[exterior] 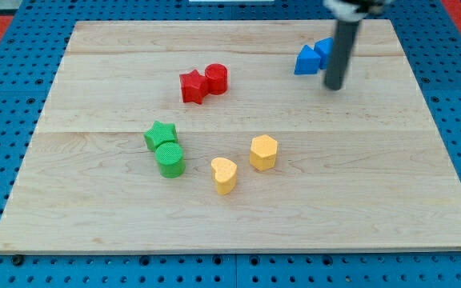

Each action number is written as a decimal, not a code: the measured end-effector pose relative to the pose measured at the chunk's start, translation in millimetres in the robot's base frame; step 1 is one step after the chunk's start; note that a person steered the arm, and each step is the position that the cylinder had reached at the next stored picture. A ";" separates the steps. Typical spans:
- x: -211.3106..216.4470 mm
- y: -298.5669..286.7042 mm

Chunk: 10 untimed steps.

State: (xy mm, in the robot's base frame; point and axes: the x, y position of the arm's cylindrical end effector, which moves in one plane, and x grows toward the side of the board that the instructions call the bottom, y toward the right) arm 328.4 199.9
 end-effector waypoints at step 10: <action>107.5 -131.6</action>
